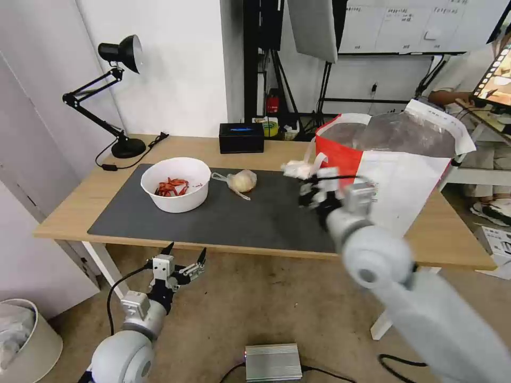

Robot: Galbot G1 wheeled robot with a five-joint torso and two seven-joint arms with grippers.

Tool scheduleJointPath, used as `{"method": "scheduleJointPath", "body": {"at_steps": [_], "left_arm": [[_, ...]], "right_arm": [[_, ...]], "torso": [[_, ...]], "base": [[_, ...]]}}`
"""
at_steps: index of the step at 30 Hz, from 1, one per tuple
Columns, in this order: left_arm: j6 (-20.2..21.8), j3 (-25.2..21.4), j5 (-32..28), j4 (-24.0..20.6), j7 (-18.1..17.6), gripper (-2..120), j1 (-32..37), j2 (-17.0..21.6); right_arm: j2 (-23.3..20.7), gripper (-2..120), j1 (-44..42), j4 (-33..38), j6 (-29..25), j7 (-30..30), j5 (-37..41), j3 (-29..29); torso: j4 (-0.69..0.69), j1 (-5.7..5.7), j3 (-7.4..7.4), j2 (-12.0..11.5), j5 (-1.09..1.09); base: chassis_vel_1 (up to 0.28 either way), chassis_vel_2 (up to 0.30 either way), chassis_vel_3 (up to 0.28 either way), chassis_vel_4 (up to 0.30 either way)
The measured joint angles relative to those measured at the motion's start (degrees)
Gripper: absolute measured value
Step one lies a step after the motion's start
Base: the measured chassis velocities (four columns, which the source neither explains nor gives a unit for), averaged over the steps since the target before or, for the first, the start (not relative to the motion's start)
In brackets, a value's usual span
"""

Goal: Pick up the trash from the table and place it into the takeout bag.

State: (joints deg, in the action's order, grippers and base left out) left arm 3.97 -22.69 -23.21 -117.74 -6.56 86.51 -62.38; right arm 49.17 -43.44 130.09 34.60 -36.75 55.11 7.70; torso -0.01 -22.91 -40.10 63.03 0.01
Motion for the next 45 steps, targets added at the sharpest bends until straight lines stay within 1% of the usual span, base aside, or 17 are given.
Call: {"method": "scheduleJointPath", "body": {"at_steps": [4, 6, 9, 10, 17, 21, 25, 28, 29, 32, 36, 37, 38, 39, 41, 42, 45], "left_arm": [[0.33, 0.24, 0.34, -0.32, -0.30, 100, 0.13, -0.20], [0.40, 0.26, 0.36, -0.35, -0.31, 100, 0.13, -0.20], [0.46, 0.31, 0.37, -0.46, -0.34, 100, 0.16, -0.19], [0.46, 0.31, 0.37, -0.46, -0.34, 100, 0.16, -0.19], [0.41, 0.80, 0.32, 0.09, -0.34, 100, -0.26, -0.06], [0.32, 0.89, 0.27, 0.14, -0.34, 100, -0.38, -0.05], [0.30, 0.74, 0.20, -0.06, -0.34, 100, -0.34, 0.06], [0.30, 0.41, 0.08, -0.26, -0.34, 100, -0.19, 0.34], [0.30, 0.41, 0.08, -0.26, -0.34, 100, -0.19, 0.34], [0.32, 0.32, -0.03, -0.28, -0.20, 100, -0.08, 0.38], [0.35, 0.33, -0.04, -0.28, -0.19, 100, -0.10, 0.34], [0.45, 0.51, -0.07, -0.28, -0.18, 100, -0.29, 0.31], [0.46, 0.54, -0.10, -0.28, -0.18, 100, -0.42, 0.37], [0.46, 0.54, -0.10, -0.28, -0.18, 100, -0.42, 0.37], [0.48, 0.55, -0.20, -0.23, -0.17, 100, -0.69, 0.58], [0.48, 0.55, -0.20, -0.23, -0.17, 100, -0.69, 0.58], [0.51, 0.74, -0.26, -0.13, -0.17, 100, -0.96, 0.62]], "right_arm": [[-4.18, 0, 3.06, 0.59, 0.00, 0.23, 3.80, 4.41], [-4.92, 0, 4.24, 0.08, 0.01, 0.19, 4.64, 5.13], [-6.44, 0, 8.33, -3.74, 0.12, 0.06, 6.70, 6.32], [-6.44, 0, 8.33, -3.74, 0.12, 0.06, 6.70, 6.32], [-6.13, 0, 12.49, -13.63, 1.08, -0.33, 8.33, 5.90], [-5.59, 0, 13.02, -14.94, 1.79, -2.01, 10.18, 5.69], [-5.13, 0, 13.03, -14.81, 2.97, -5.85, 13.17, 5.63], [-4.70, 12, 13.08, -14.63, 3.02, -10.26, 19.20, 6.01], [-4.70, 12, 13.08, -14.63, 3.02, -10.26, 19.20, 6.01], [-4.40, 27, 13.27, -14.45, 3.01, -11.65, 21.51, 6.42], [-4.37, 30, 13.27, -14.44, 3.01, -11.73, 21.56, 6.42], [-4.30, 43, 13.27, -14.45, 3.01, -11.95, 21.67, 6.44], [-4.27, 48, 13.25, -14.49, 3.05, -12.01, 21.66, 6.44], [-4.27, 48, 13.25, -14.49, 3.05, -12.01, 21.66, 6.44], [-4.27, 59, 13.11, -14.58, 3.15, -12.01, 21.24, 6.42], [-4.27, 59, 13.11, -14.58, 3.15, -12.01, 21.24, 6.42], [-4.27, 74, 13.07, -14.90, 3.24, -11.91, 20.47, 6.36]], "torso": [[0.00, 0.00, 0.00, 0.00, 0.00], [0.00, 0.00, 0.00, 0.00, 0.00], [0.01, 0.00, -0.01, 0.00, 0.00], [0.01, 0.00, -0.01, 0.00, 0.00], [0.01, -0.01, -0.01, -0.01, 0.01], [0.01, -0.01, -0.01, -0.01, -0.01], [0.01, 0.00, -0.01, -0.01, -0.01], [0.01, 0.00, -0.01, -0.01, -0.01], [0.01, 0.00, -0.01, -0.01, -0.01], [0.01, -0.01, -0.01, -0.01, -0.01], [0.01, 0.00, -0.01, -0.01, -0.01], [0.01, -0.01, -0.01, 0.00, -0.01], [0.01, -0.01, -0.01, -0.01, -0.01], [0.01, -0.01, -0.01, -0.01, -0.01], [0.01, -0.01, -0.01, -0.01, -0.01], [0.01, -0.01, -0.01, -0.01, -0.01], [0.01, -0.01, -0.01, 0.00, -0.01]], "base": [[0.000, 0.000, 0.000, 0.000], [0.000, 0.000, 0.000, 0.000], [0.000, 0.000, 0.000, 0.000], [0.000, 0.000, 0.000, 0.000], [0.000, 0.000, 0.000, 0.000], [0.000, 0.000, 0.000, 0.000], [0.000, 0.000, 0.000, 0.000], [0.000, 0.000, 0.000, 0.000], [0.000, 0.000, 0.000, 0.000], [0.000, 0.000, 0.000, 0.000], [0.000, 0.000, 0.000, 0.000], [0.000, 0.000, 0.000, 0.000], [0.000, 0.000, 0.000, 0.000], [0.000, 0.000, 0.000, 0.000], [0.000, 0.000, 0.000, 0.000], [0.000, 0.000, 0.000, 0.000], [0.000, 0.000, 0.000, 0.000]]}}
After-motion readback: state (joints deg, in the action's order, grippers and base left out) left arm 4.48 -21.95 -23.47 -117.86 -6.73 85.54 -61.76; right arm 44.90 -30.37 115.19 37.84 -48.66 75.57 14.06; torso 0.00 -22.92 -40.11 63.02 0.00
